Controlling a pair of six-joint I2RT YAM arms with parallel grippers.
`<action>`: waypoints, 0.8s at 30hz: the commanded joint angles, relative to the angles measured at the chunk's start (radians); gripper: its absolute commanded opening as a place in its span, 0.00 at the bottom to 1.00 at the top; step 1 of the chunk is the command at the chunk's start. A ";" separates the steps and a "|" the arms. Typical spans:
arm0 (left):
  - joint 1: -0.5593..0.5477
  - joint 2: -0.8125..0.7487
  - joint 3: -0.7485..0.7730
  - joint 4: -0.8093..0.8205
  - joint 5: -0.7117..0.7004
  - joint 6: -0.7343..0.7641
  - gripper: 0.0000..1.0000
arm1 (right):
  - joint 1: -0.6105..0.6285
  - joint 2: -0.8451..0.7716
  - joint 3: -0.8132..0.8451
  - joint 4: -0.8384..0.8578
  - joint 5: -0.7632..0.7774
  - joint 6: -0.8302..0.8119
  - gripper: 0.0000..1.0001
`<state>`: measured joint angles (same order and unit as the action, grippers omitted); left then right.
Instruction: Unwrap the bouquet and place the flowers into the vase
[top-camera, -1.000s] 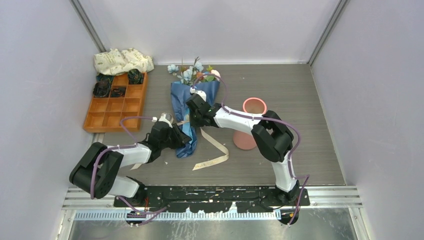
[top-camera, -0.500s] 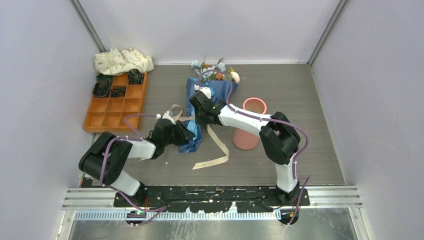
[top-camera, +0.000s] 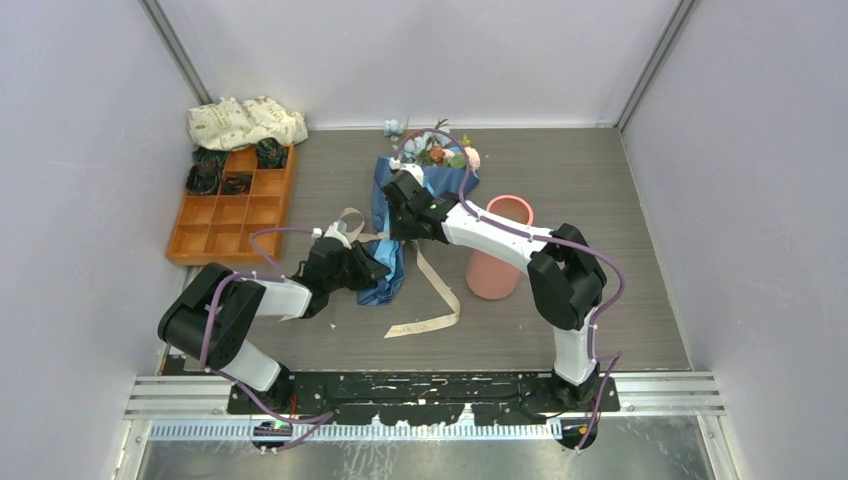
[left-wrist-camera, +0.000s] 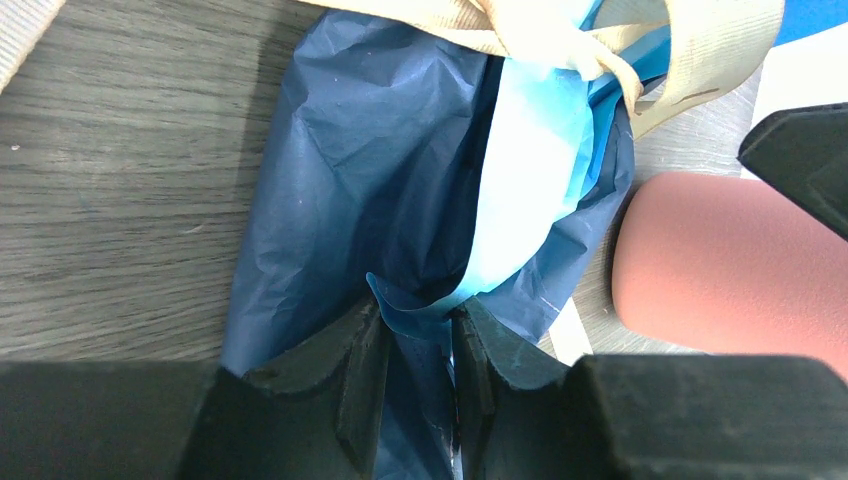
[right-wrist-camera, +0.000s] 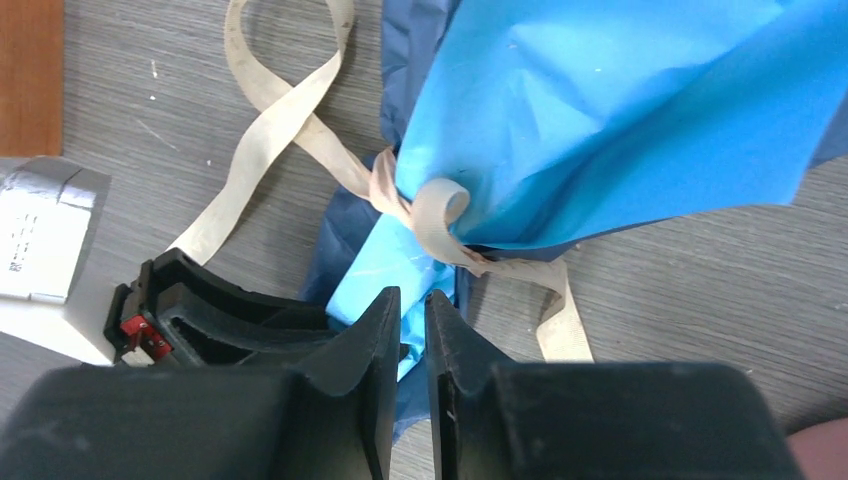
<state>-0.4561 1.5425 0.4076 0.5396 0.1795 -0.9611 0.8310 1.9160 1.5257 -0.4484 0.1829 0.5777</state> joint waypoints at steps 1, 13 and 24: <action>0.005 0.063 -0.023 -0.179 -0.065 0.058 0.32 | 0.018 0.007 0.054 0.019 -0.047 -0.003 0.21; 0.005 0.074 -0.018 -0.176 -0.052 0.059 0.31 | 0.012 0.101 0.102 -0.033 0.020 -0.013 0.25; 0.004 0.062 -0.019 -0.187 -0.058 0.067 0.31 | -0.051 0.102 0.123 -0.069 0.089 -0.060 0.27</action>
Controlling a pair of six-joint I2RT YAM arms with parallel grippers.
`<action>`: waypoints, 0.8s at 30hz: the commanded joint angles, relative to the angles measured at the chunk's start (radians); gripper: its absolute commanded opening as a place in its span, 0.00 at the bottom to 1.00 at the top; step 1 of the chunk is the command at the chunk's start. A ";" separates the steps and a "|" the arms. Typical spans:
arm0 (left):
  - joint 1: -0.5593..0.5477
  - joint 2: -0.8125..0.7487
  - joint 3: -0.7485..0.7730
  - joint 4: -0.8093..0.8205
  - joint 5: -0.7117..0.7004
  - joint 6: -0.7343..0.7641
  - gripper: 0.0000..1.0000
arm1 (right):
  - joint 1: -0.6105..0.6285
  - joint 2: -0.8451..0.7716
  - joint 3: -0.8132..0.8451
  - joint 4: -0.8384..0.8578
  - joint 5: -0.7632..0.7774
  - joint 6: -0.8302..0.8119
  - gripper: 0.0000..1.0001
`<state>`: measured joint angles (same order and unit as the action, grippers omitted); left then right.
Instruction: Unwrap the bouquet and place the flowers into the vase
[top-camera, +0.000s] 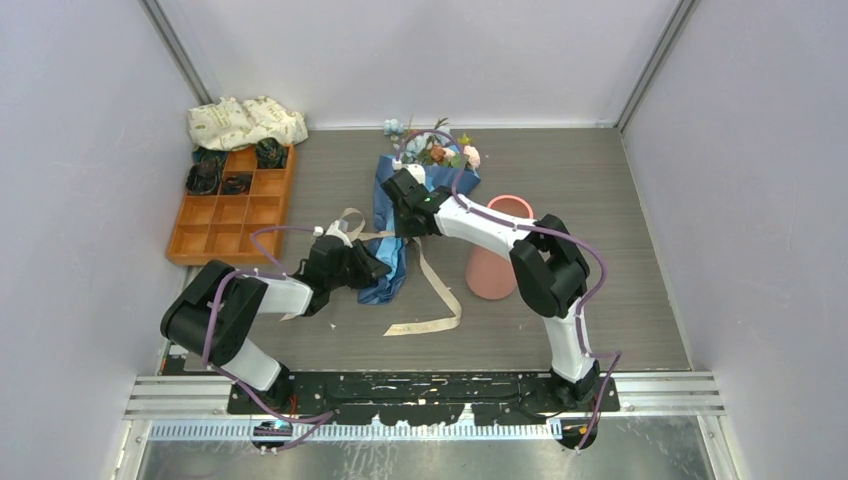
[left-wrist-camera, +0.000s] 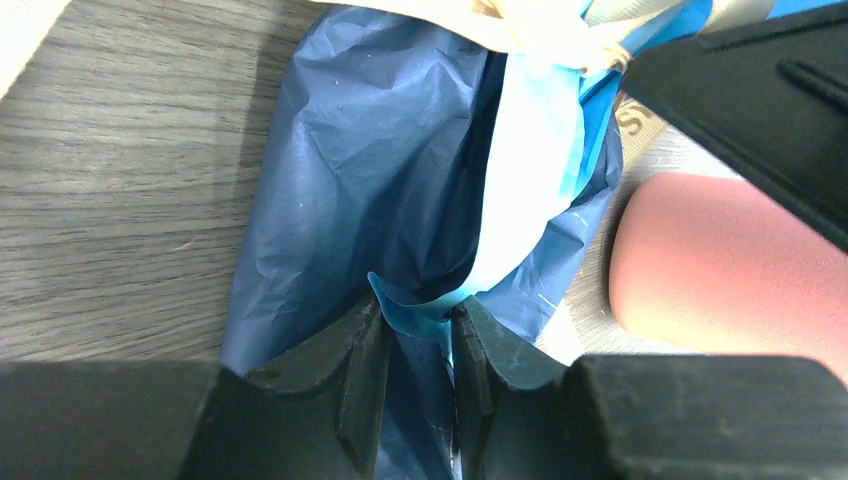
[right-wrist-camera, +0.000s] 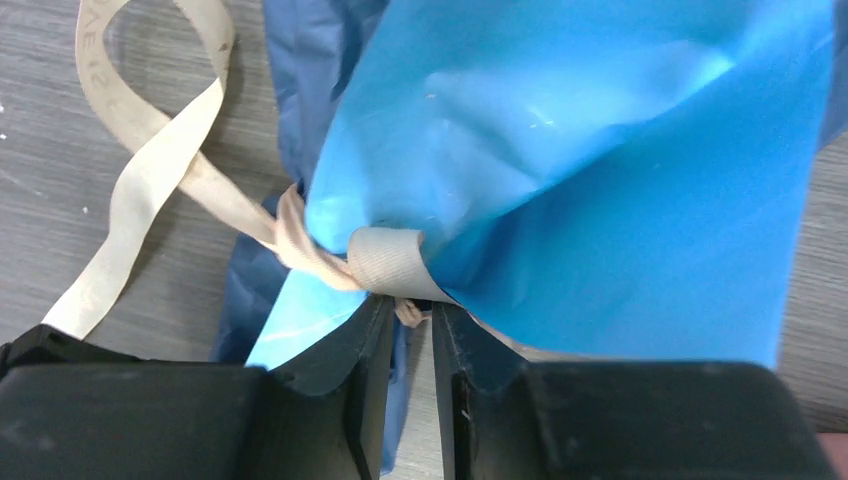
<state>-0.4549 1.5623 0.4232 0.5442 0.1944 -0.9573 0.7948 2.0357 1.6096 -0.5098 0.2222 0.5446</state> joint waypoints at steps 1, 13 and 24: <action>0.004 0.043 -0.035 -0.191 -0.073 0.063 0.31 | -0.018 -0.016 0.039 -0.007 0.049 -0.027 0.28; 0.004 0.036 -0.038 -0.196 -0.078 0.069 0.31 | -0.017 -0.011 0.002 0.046 -0.044 -0.001 0.27; 0.004 0.025 -0.043 -0.198 -0.075 0.071 0.31 | 0.021 0.039 0.035 0.052 -0.061 0.011 0.27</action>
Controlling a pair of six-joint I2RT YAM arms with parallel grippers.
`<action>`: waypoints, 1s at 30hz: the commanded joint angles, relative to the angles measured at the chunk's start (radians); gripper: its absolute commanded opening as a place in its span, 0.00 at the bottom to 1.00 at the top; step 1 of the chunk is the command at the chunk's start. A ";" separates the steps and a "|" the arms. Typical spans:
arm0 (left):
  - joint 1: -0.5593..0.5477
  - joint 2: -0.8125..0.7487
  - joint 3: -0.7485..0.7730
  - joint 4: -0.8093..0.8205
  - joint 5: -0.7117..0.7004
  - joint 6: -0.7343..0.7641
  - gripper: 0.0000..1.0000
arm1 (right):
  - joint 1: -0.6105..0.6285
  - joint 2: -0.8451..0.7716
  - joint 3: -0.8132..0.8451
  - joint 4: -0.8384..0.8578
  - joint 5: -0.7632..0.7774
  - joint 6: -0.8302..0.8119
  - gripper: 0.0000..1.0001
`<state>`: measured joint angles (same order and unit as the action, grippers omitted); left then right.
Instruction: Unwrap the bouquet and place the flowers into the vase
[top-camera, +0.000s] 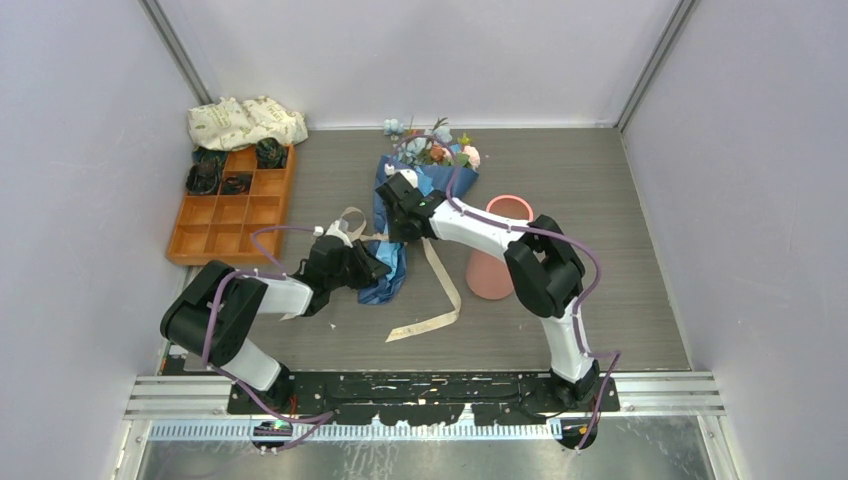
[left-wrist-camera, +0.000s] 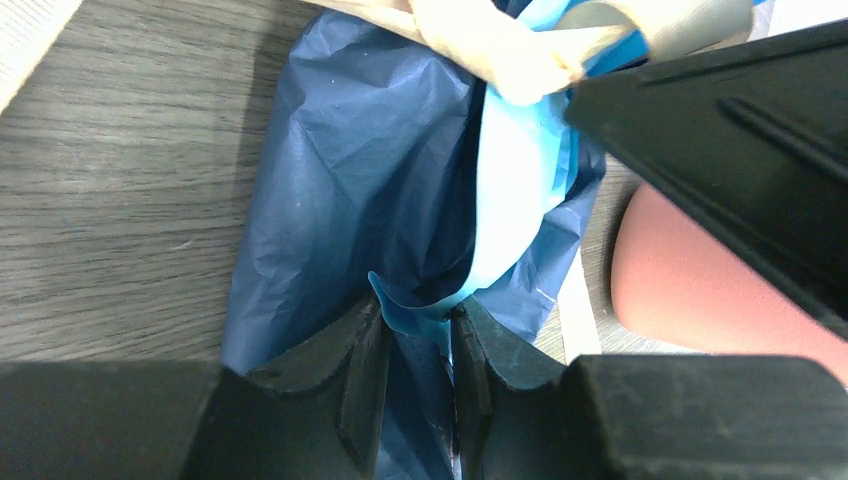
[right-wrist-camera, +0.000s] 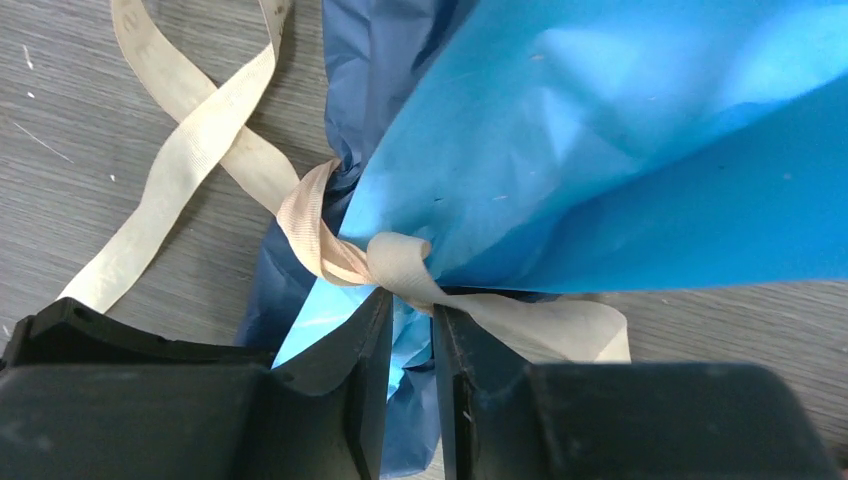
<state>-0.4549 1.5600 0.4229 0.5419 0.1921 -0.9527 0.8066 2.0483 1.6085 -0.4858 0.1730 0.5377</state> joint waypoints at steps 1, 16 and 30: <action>0.004 0.023 -0.045 -0.199 -0.075 0.068 0.31 | 0.008 0.036 0.043 0.021 -0.012 0.016 0.27; 0.004 0.008 -0.055 -0.203 -0.079 0.068 0.31 | 0.009 -0.046 0.056 -0.027 0.031 -0.023 0.01; 0.004 0.021 -0.056 -0.190 -0.069 0.066 0.30 | 0.014 -0.283 0.102 -0.124 0.099 -0.066 0.01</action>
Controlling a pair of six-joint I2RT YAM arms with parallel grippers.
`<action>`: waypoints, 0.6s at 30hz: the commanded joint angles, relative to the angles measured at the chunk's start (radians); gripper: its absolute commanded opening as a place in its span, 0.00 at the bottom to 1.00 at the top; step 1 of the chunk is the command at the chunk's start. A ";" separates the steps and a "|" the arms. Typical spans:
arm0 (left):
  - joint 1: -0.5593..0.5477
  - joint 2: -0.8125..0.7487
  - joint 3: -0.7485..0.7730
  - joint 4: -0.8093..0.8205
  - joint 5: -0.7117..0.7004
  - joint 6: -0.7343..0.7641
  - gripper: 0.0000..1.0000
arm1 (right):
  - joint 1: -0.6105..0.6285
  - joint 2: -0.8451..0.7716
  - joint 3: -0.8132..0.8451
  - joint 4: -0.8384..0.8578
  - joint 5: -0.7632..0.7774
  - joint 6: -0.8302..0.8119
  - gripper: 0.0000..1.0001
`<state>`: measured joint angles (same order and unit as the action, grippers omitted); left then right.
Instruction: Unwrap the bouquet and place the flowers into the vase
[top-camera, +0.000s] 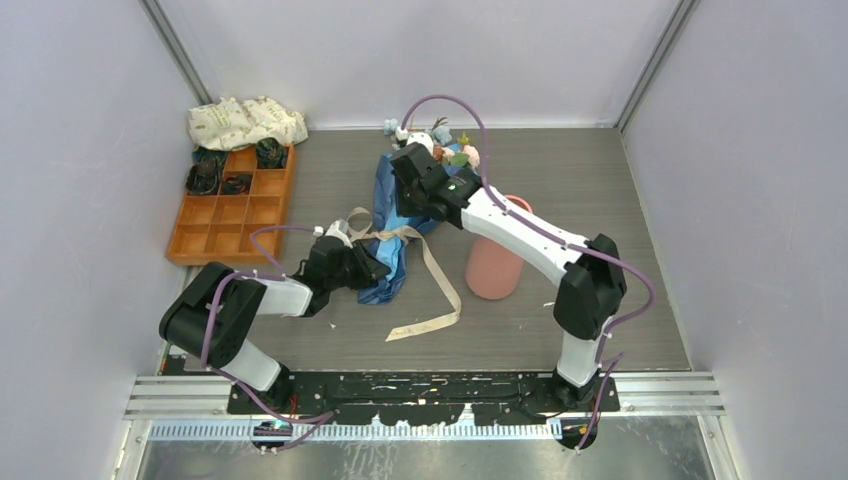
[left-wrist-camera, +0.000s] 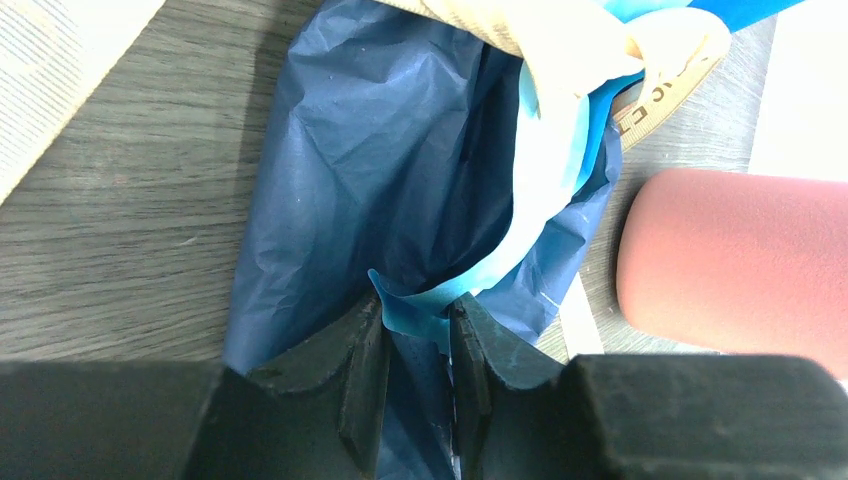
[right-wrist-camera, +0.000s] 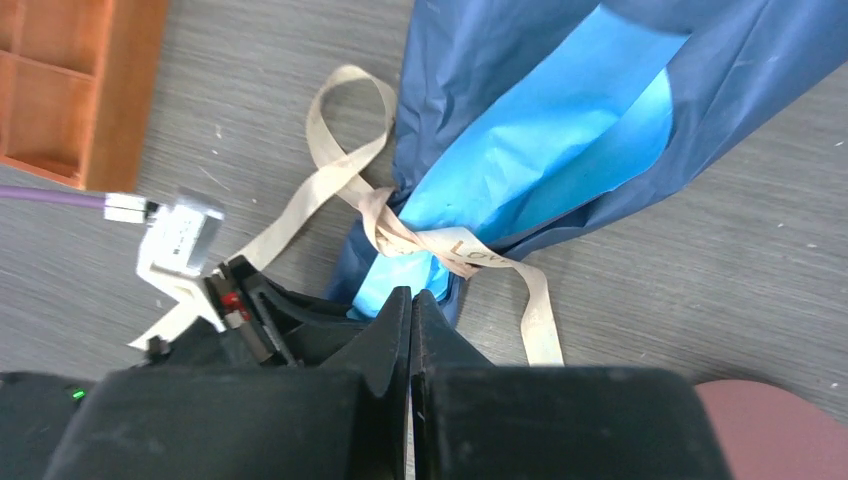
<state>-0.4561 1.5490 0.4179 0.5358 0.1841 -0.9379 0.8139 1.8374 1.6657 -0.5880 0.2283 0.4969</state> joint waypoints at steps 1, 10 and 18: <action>0.005 0.031 -0.051 -0.184 -0.061 0.052 0.31 | 0.007 -0.078 0.048 -0.024 0.043 -0.031 0.01; 0.004 0.027 -0.051 -0.184 -0.057 0.051 0.31 | 0.037 0.017 0.028 -0.055 -0.007 -0.042 0.22; 0.005 0.022 -0.050 -0.190 -0.056 0.053 0.31 | 0.047 0.142 -0.012 -0.003 -0.040 -0.003 0.29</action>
<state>-0.4561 1.5486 0.4156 0.5392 0.1841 -0.9363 0.8589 1.9484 1.6470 -0.6304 0.2012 0.4770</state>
